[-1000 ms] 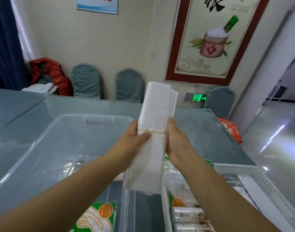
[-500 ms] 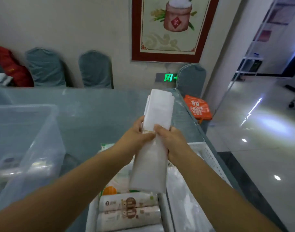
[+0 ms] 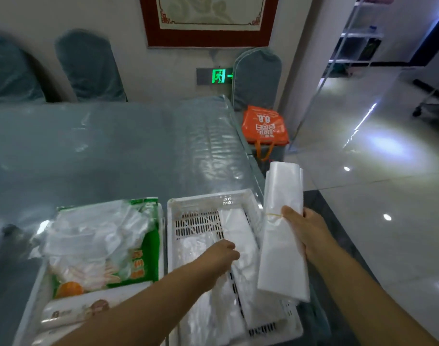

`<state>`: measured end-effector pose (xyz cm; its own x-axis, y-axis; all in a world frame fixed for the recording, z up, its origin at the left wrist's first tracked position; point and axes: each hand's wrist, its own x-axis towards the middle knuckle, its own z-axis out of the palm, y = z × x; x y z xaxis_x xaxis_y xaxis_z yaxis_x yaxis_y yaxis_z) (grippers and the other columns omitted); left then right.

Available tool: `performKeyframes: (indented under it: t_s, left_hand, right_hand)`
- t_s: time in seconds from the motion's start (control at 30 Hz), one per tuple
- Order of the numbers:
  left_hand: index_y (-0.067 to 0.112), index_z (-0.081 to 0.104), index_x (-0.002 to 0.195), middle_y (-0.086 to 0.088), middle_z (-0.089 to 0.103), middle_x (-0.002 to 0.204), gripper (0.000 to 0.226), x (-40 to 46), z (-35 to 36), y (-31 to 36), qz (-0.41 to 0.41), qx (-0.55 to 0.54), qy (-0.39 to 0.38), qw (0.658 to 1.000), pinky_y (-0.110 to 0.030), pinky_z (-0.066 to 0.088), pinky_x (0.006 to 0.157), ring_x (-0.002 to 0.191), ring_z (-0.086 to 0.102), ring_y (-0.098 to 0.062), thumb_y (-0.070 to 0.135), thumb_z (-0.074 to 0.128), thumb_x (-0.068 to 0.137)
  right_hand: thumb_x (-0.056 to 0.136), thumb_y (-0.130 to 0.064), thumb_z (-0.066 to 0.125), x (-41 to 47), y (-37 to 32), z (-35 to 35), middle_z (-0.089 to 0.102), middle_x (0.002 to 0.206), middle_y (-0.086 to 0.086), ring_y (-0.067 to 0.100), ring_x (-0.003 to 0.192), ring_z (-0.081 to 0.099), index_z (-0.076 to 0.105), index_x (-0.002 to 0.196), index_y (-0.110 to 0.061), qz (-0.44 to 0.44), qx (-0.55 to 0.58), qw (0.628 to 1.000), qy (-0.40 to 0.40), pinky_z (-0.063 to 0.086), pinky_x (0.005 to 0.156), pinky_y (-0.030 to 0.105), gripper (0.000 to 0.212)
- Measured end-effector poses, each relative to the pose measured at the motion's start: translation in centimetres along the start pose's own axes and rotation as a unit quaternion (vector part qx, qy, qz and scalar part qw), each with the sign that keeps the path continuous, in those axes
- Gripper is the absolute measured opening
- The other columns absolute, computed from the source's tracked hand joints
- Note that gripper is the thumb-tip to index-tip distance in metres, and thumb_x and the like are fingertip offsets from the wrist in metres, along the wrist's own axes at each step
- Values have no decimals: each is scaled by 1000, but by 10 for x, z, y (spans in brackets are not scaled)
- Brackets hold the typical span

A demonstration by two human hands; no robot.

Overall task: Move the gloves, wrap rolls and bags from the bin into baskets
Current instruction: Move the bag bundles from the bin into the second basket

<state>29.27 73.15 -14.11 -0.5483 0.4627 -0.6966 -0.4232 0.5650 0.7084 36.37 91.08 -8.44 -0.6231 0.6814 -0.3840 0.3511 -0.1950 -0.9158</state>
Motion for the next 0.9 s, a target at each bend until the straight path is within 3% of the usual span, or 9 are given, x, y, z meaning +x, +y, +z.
performKeyframes:
  t_s: [0.07, 0.13, 0.17, 0.23, 0.33, 0.47, 0.57, 0.63, 0.9]
  left_hand:
    - [11, 53, 111, -10, 53, 110, 24, 8, 15, 1, -17, 20, 22, 999, -24, 41, 68, 89, 52, -20, 9, 52, 87]
    - [4, 42, 127, -13, 48, 119, 40, 15, 26, 5, -24, 34, 64, 997, -21, 38, 56, 89, 48, -19, 7, 51, 89]
    - [2, 35, 133, -12, 47, 121, 48, 19, 30, 6, -23, 30, 85, 996, -23, 42, 58, 94, 52, -22, 7, 52, 88]
    - [-1, 32, 132, -19, 48, 125, 53, 24, 39, 8, -31, -12, 110, 993, -37, 52, 77, 108, 55, -35, 6, 56, 86]
    - [-4, 32, 130, -22, 49, 125, 57, 29, 48, 5, -49, -27, 126, 990, -44, 48, 91, 112, 52, -39, 7, 62, 83]
    - [-3, 50, 110, -17, 61, 111, 37, 31, 55, -2, -24, -25, 107, 994, -39, 52, 86, 99, 60, -33, 11, 66, 80]
    - [6, 55, 111, -10, 63, 109, 36, 31, 61, -7, 16, 60, 99, 993, -39, 51, 89, 99, 61, -28, 25, 65, 81]
    - [9, 54, 109, -8, 62, 108, 31, 31, 65, -9, 43, 79, 121, 989, -33, 49, 82, 93, 59, -23, 23, 62, 83]
    - [26, 58, 95, 4, 65, 87, 25, 0, 20, 2, 150, -41, 203, 967, -33, 50, 66, 80, 62, -17, 9, 50, 78]
  right_hand:
    - [83, -22, 66, 4, 11, -14, 68, 86, 8, 19, 66, 66, 61, 100, -8, 8, -7, 1000, 19, 51, 45, 24, 23]
    - [83, -25, 66, 6, 19, -25, 68, 87, 6, 19, 69, 66, 60, 100, -10, 18, -11, 999, 36, 50, 43, 23, 23]
    - [83, -26, 66, 7, 23, -30, 67, 87, 5, 18, 69, 65, 60, 98, -12, 22, -12, 999, 40, 49, 41, 21, 22]
    - [83, -28, 66, 8, 27, -37, 67, 86, 3, 18, 70, 65, 59, 93, -17, 32, -17, 999, 41, 48, 39, 19, 17]
    - [81, -30, 67, 10, 34, -44, 69, 88, 4, 18, 71, 67, 61, 96, -15, 36, -24, 998, 43, 50, 44, 21, 22]
    - [79, -32, 68, 10, 39, -48, 70, 90, 2, 19, 75, 69, 62, 95, -18, 43, -32, 998, 45, 53, 55, 27, 22]
    - [80, -32, 68, 8, 40, -48, 70, 92, 4, 22, 79, 69, 61, 98, -17, 43, -28, 998, 31, 55, 61, 32, 24]
    - [81, -32, 68, 6, 39, -46, 70, 92, 4, 22, 79, 68, 60, 98, -17, 43, -28, 998, 24, 55, 61, 33, 24]
    - [78, -26, 71, -6, 41, -12, 69, 94, -1, 17, 80, 68, 58, 96, -22, 7, -56, 998, -35, 54, 59, 26, 22]
